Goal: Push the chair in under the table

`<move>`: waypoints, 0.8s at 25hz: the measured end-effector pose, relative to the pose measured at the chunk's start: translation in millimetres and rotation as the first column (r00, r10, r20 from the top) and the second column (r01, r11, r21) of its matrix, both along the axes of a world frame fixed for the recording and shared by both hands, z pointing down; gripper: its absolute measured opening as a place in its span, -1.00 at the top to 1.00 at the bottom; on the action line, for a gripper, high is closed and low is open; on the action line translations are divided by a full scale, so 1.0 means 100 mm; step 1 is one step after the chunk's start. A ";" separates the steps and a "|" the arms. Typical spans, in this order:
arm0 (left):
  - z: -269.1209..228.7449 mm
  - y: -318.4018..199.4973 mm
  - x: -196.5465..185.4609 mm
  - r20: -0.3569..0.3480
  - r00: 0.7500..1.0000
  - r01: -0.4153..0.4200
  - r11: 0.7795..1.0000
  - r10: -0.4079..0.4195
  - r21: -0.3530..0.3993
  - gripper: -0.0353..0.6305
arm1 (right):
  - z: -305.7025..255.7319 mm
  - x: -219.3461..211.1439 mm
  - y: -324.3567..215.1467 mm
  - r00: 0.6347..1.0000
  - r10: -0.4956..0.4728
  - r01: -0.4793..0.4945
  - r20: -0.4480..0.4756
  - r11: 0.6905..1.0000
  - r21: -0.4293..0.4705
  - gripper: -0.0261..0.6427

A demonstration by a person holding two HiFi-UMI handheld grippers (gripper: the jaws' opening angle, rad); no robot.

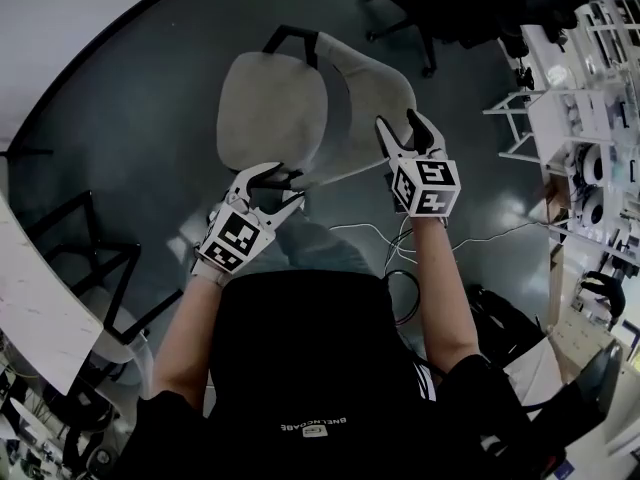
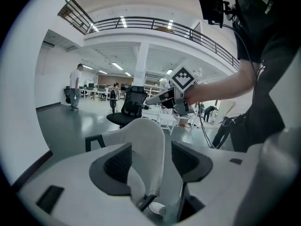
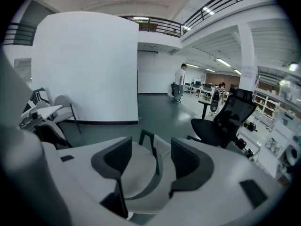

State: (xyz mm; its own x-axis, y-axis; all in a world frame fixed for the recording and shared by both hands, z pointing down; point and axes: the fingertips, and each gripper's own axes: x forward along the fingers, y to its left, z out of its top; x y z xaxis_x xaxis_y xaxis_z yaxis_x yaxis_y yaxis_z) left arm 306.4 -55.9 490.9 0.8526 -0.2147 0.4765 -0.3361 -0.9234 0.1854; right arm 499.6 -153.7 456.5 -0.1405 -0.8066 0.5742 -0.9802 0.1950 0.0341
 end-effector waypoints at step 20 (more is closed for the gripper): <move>2.05 0.21 0.36 0.258 0.937 -0.204 0.967 0.238 -0.151 -0.02 | 1.29 1.23 -0.21 0.984 0.123 -0.152 -0.132 0.958 -0.241 0.04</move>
State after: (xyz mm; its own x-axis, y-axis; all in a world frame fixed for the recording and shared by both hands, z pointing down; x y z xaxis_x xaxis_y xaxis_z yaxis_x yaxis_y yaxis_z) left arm 342.2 -34.5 696.1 0.7064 0.0372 0.7068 -0.1792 -0.9566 0.2296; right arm 622.1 -174.9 585.7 0.0405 -0.6427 0.7651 -0.9905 0.0749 0.1154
